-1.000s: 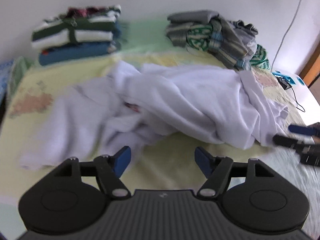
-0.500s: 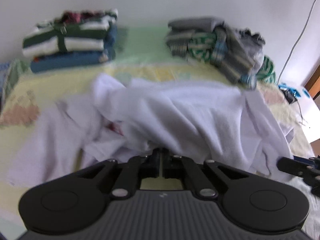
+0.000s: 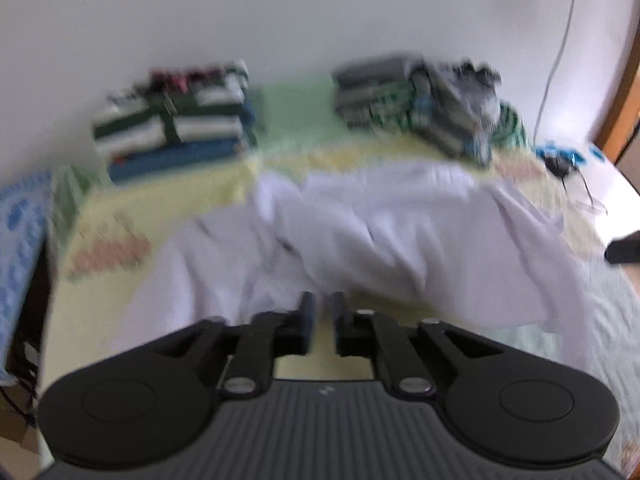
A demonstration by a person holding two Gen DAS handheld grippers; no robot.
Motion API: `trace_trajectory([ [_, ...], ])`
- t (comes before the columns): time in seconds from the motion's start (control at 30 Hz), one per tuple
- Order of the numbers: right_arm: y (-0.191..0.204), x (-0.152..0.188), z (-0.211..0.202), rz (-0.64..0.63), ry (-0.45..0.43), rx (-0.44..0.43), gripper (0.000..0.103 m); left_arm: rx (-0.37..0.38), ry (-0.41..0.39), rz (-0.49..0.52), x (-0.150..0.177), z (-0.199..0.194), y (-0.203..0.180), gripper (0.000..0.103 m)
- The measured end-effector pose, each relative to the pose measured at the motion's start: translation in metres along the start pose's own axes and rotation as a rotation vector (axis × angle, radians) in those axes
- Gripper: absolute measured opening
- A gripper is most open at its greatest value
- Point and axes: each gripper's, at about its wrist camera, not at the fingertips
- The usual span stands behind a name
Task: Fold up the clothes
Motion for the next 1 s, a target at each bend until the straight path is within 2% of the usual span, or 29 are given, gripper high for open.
trace_trajectory([
  [0.1,-0.009,0.006,0.001,-0.027,-0.017,0.103,0.008,0.017,0.018,-0.042,0.006,0.027,-0.007,0.053],
  [0.13,-0.009,0.010,0.002,-0.052,-0.028,0.138,0.012,0.022,0.023,-0.057,0.006,0.037,-0.009,0.060],
  [0.17,-0.006,0.013,0.006,-0.096,-0.030,0.178,0.018,0.017,0.028,-0.070,0.005,0.045,-0.012,0.064],
  [0.2,-0.003,0.017,0.010,-0.144,-0.031,0.219,0.023,0.007,0.032,-0.081,0.002,0.054,-0.014,0.073],
  [0.23,0.001,0.021,0.014,-0.171,-0.029,0.241,0.041,-0.003,0.037,-0.092,0.000,0.062,-0.017,0.078],
  [0.27,0.006,0.026,0.019,-0.195,-0.027,0.261,0.055,-0.007,0.044,-0.107,-0.002,0.070,-0.019,0.079],
  [0.37,0.014,0.041,0.036,-0.269,-0.014,0.286,0.058,-0.001,0.069,-0.159,-0.009,0.088,-0.021,0.078],
  [0.4,0.017,0.046,0.041,-0.292,-0.004,0.299,0.058,-0.008,0.068,-0.164,-0.010,0.091,-0.023,0.076],
  [0.5,0.022,0.062,0.056,-0.343,0.015,0.342,0.058,-0.030,0.063,-0.158,-0.014,0.095,-0.028,0.052],
  [0.53,0.018,0.065,0.060,-0.335,0.014,0.351,0.058,-0.029,0.060,-0.158,-0.014,0.096,-0.028,0.029],
  [0.57,0.015,0.069,0.064,-0.324,0.012,0.359,0.057,-0.028,0.057,-0.159,-0.015,0.096,-0.029,0.015],
  [0.6,0.011,0.072,0.067,-0.313,0.009,0.367,0.056,-0.024,0.063,-0.169,-0.016,0.096,-0.027,0.011],
  [0.7,0.003,0.075,0.071,-0.278,-0.026,0.395,0.050,-0.023,0.048,-0.183,-0.016,0.089,-0.022,0.010],
  [0.73,0.001,0.074,0.070,-0.277,-0.028,0.400,0.041,-0.028,0.036,-0.176,-0.017,0.085,-0.022,0.009],
  [0.77,0.000,0.073,0.070,-0.277,-0.029,0.403,0.023,-0.035,0.021,-0.166,-0.018,0.079,-0.022,0.009],
  [0.8,-0.002,0.073,0.069,-0.276,-0.030,0.407,0.015,-0.041,0.004,-0.157,-0.019,0.073,-0.023,0.008],
  [0.9,-0.012,0.062,0.056,-0.148,-0.050,0.306,0.010,-0.037,-0.043,-0.149,-0.025,0.049,-0.021,0.006],
  [1.0,-0.005,0.053,0.042,-0.104,-0.055,0.198,0.010,-0.046,-0.095,-0.113,-0.029,0.017,-0.019,0.005],
])
Point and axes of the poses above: each gripper's, at about its wrist camera, not at the fingertips, and z roughly the way its jaws point, y to its left, x to its underside
